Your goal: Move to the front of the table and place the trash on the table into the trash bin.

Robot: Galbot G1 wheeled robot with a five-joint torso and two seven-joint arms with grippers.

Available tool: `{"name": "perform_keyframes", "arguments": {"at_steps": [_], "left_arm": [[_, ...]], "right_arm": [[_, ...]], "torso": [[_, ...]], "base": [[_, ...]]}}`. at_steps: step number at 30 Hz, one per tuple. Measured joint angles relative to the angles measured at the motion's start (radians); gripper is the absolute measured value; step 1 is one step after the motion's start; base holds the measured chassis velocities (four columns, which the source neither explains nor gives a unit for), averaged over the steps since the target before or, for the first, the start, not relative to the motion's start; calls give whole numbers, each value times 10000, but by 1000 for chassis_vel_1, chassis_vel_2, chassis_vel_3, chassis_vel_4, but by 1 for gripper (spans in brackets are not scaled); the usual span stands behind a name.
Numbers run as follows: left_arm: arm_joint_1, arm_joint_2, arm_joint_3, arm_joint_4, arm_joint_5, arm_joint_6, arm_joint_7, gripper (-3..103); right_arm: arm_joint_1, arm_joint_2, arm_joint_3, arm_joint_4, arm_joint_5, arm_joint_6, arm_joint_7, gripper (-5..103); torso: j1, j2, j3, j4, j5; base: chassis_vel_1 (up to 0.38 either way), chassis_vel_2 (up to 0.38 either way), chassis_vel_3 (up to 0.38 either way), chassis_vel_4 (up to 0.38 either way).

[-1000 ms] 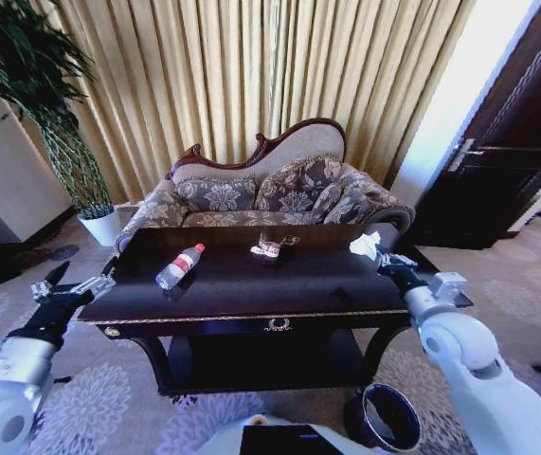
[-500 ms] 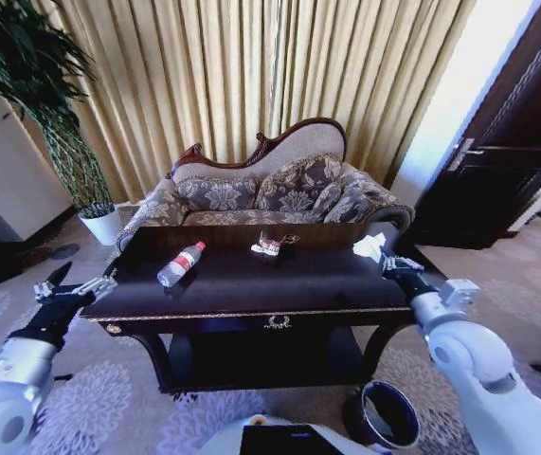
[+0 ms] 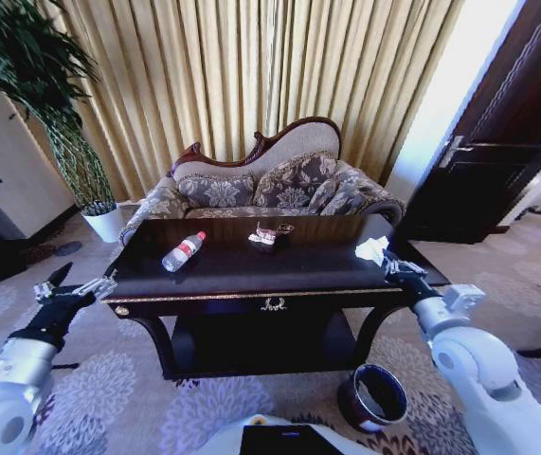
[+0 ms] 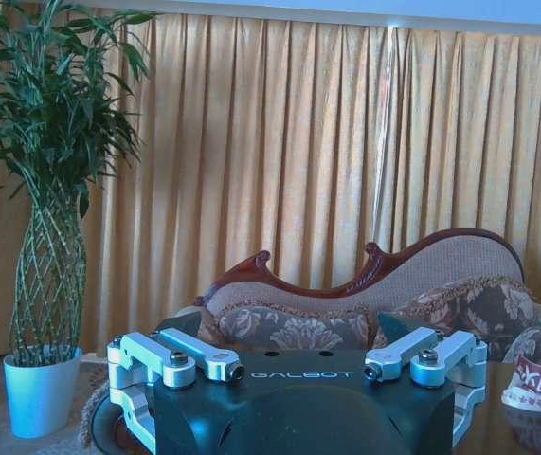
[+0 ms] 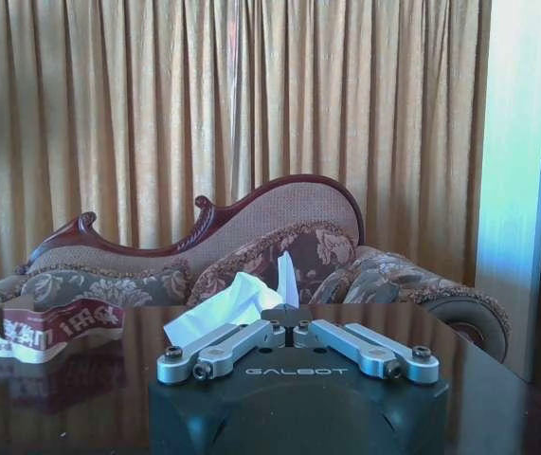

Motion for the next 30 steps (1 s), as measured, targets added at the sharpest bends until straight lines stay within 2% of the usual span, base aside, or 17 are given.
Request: {"name": "perform_keyframes", "arguments": {"at_steps": [20, 26, 30], "left_arm": [[58, -26, 32, 0, 6, 2, 29, 100], [44, -28, 15, 0, 2, -1, 29, 100], [40, -77, -17, 0, -4, -12, 25, 100]], "right_arm": [[-437, 303, 166, -152, -52, 247, -93, 0], [-698, 564, 67, -957, -34, 240, -676, 0], [-956, 853, -191, -2011, -416, 386, -1098, 0]], "torso": [[0, 0, 0, 1, -1], [-1, 1, -1, -1, 0], [-2, 1, -1, -4, 0]], "base": [[121, -110, -114, 116], [101, -98, -105, 93], [5, -26, -29, 12]]}}
